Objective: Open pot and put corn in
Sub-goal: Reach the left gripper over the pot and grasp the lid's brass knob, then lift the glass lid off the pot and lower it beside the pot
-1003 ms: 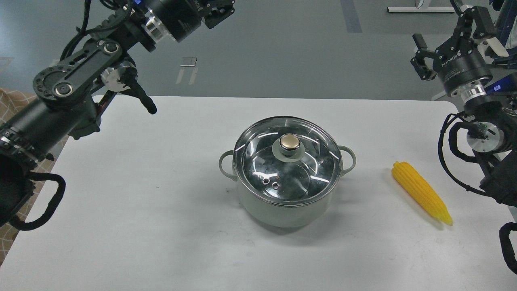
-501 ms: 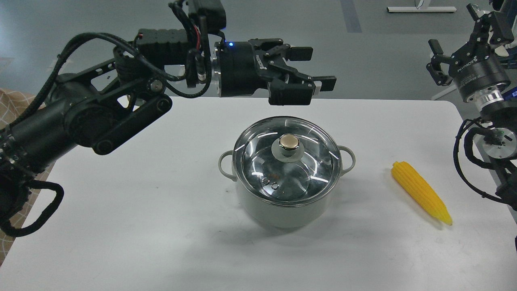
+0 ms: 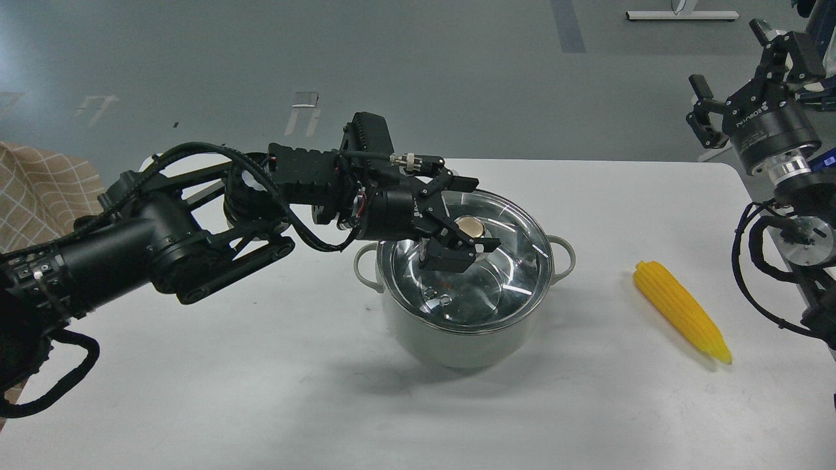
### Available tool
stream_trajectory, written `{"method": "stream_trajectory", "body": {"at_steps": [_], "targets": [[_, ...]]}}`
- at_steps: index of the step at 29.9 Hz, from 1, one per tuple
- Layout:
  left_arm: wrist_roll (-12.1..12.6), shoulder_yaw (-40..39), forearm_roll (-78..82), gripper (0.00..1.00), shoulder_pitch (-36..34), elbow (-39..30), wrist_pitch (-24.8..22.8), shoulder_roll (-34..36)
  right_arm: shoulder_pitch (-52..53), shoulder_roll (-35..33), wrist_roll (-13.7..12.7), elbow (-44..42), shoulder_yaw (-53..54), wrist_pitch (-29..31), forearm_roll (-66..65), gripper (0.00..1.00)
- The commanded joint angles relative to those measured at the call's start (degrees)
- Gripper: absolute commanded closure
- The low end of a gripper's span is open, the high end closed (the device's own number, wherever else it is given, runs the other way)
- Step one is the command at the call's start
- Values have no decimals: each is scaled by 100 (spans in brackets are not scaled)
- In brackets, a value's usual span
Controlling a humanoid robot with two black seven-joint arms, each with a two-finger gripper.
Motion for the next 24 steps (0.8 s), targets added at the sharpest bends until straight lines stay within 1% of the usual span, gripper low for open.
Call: {"method": "stream_trajectory", "body": {"at_steps": [1, 6, 9, 10, 12, 14, 15, 18, 19, 21, 23, 24], "targets": [[-2, 7, 20, 4, 126, 11, 9, 10, -8, 8, 0, 0, 0, 0, 0, 0], [-2, 7, 20, 8, 153, 20, 9, 36, -17, 8, 0, 0, 0, 0, 0, 0], [-2, 7, 20, 17, 161, 47, 0, 36, -26, 8, 0, 8, 0, 0, 0, 0], [-2, 7, 20, 24, 170, 81, 0, 27, -43, 17, 0, 8, 0, 0, 0, 0], [-2, 16, 20, 32, 170, 108, 0, 18, -52, 8, 0, 8, 0, 0, 0, 0], [-2, 8, 20, 35, 214, 108, 0, 27, -52, 8, 0, 8, 0, 0, 0, 0], [-2, 7, 20, 44, 249, 108, 0, 45, -52, 8, 0, 8, 0, 0, 0, 0], [-2, 7, 20, 58, 249, 108, 0, 62, -61, 8, 0, 8, 0, 0, 0, 0], [-2, 7, 20, 67, 249, 108, 0, 62, -61, 8, 0, 8, 0, 0, 0, 0], [-2, -1, 20, 76, 240, 108, 0, 71, -61, 8, 0, 8, 0, 0, 0, 0], [-2, -10, 20, 80, 232, 99, 0, 71, -61, 8, 0, 8, 0, 0, 0, 0], [-2, -27, 20, 89, 223, 73, 0, 71, -61, 8, 0, 8, 0, 0, 0, 0]]}}
